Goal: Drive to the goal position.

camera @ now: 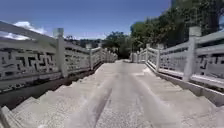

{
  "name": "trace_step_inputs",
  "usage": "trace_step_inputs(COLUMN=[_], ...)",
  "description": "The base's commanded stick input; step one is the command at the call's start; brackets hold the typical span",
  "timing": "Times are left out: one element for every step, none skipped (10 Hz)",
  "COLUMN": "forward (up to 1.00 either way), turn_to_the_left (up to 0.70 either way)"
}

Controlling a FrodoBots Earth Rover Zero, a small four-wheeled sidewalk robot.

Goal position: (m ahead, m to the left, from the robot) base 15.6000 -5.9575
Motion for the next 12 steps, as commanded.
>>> trace_step_inputs(forward=[0.45, 0.45, 0.45, 0.45, 0.45, 0.45, 0.45, 0.45, 0.45, 0.45, 0.45, 0.45], turn_to_the_left=[0.0, 0.0, 0.0, 0.0, 0.0, 0.0, -0.27, -0.21, 0.0, 0.0, 0.0, 0.0])
